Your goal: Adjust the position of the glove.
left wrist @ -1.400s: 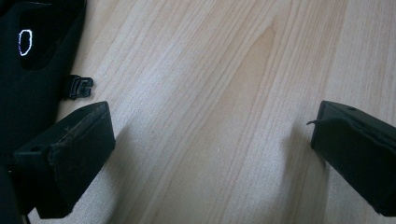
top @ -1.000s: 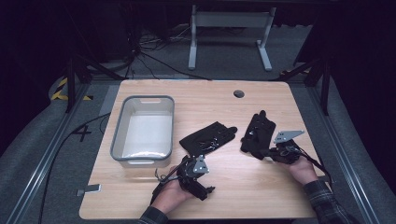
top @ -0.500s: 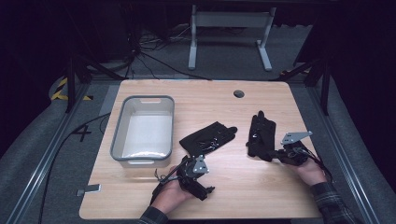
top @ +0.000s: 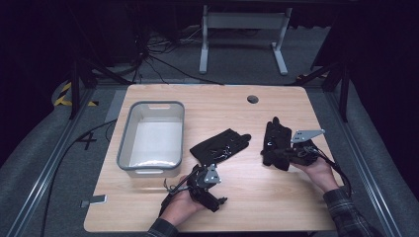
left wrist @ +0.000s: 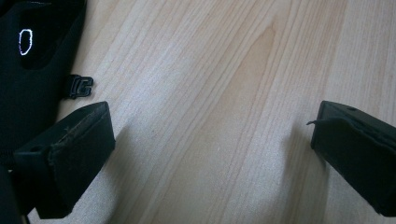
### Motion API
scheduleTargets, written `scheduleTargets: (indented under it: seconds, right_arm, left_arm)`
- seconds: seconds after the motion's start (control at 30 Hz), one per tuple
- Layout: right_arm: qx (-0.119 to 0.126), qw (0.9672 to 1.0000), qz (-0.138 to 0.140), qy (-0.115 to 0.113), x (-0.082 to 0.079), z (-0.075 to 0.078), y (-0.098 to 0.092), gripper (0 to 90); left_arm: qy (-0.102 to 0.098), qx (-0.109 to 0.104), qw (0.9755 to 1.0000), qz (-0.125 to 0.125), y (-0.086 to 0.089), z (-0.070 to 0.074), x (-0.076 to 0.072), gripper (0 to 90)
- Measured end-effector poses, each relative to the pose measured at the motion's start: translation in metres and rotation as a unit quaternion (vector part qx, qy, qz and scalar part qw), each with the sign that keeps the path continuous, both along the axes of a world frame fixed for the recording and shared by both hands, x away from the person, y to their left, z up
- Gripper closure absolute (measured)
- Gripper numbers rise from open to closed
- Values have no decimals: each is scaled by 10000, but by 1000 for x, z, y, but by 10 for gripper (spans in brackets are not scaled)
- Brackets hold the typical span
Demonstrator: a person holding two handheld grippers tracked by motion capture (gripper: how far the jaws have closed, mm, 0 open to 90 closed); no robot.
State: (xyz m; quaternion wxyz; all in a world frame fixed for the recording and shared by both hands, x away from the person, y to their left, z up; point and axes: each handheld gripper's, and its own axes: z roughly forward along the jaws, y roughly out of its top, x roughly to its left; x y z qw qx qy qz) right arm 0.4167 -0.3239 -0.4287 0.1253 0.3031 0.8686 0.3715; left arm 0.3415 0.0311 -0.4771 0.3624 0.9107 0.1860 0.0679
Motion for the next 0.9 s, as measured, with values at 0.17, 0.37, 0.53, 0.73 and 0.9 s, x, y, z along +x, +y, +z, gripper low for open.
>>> scheduleTargets:
  seconds: [0.17,0.37,0.53,0.73,0.9]
  right_arm:
    - [-102,9999,-18,86,11,-10,9,898]
    - [-302,9993,5,201,14,-21,13,900]
    - [-317,9992,104,210,9,-22,16,900]
    - [-270,9986,335,313,1,-22,20,900]
    - [-241,9976,512,395,-8,-22,23,900]
  left_arm:
    - [0,1,10000,-1,0,0,0,0]
    - [1,1,10000,-2,0,0,0,0]
    - [-1,1,10000,-2,0,0,0,0]
    - [0,1,10000,0,0,0,0,0]
    - [-4,-3,10000,-1,0,0,0,0]
